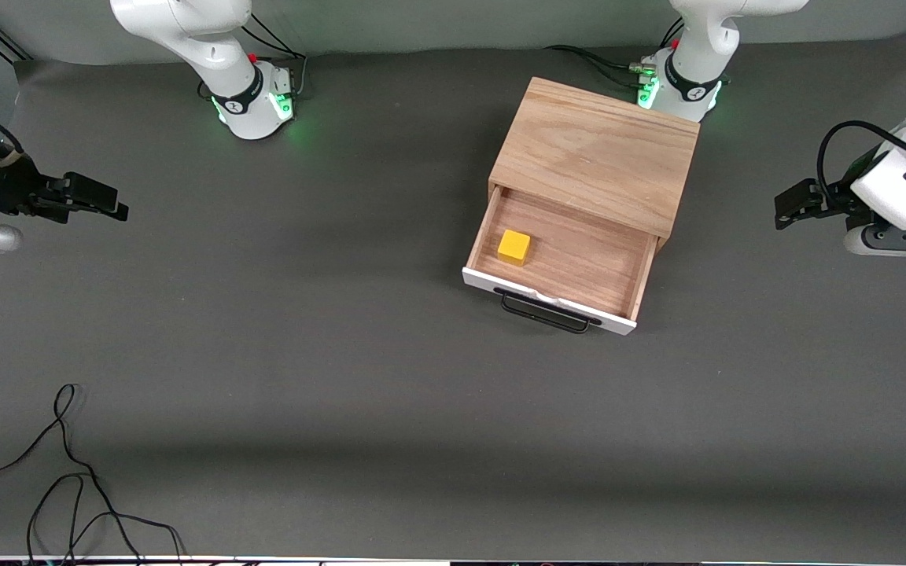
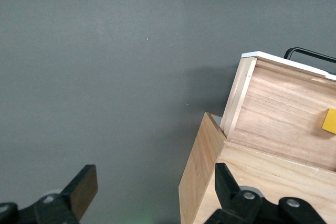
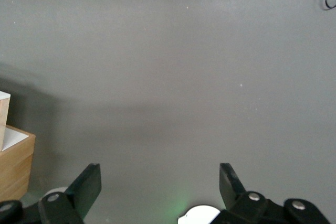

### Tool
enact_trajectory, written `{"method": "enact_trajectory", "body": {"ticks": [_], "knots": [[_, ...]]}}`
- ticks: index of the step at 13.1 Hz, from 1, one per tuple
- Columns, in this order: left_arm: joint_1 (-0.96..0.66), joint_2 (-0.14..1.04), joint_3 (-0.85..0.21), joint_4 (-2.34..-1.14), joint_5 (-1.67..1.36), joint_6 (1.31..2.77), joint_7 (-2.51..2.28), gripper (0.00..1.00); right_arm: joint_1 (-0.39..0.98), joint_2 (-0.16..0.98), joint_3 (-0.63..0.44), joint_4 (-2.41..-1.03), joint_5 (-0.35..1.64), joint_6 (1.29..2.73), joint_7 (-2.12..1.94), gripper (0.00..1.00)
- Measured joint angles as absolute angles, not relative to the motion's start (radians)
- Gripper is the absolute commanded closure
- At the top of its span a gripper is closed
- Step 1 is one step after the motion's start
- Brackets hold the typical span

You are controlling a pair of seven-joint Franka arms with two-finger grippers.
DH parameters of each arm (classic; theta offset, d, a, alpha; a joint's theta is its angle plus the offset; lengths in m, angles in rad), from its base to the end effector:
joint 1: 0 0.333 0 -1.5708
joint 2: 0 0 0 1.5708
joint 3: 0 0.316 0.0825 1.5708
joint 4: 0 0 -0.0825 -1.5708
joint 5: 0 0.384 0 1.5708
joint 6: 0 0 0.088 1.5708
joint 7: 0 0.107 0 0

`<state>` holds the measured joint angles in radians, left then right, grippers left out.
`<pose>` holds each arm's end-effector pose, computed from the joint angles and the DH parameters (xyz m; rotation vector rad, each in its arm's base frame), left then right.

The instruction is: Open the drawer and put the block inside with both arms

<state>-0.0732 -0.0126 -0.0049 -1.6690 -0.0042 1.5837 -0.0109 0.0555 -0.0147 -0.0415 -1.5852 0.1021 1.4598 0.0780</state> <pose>0.5464 -0.0432 0.5863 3.1369 -0.1051 -0.1143 0.5372 0.0192 0.6173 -3.0379 0.0885 0.1754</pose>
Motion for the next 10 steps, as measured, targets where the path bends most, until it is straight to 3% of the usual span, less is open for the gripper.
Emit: {"method": "enact_trajectory", "body": {"ticks": [10], "knots": [[-0.073, -0.016, -0.002, -1.667, 0.011, 1.584, 0.005, 0.0, 0.033, -0.065, -0.04, -1.595, 0.068, 1.512, 0.078, 0.0]]}}
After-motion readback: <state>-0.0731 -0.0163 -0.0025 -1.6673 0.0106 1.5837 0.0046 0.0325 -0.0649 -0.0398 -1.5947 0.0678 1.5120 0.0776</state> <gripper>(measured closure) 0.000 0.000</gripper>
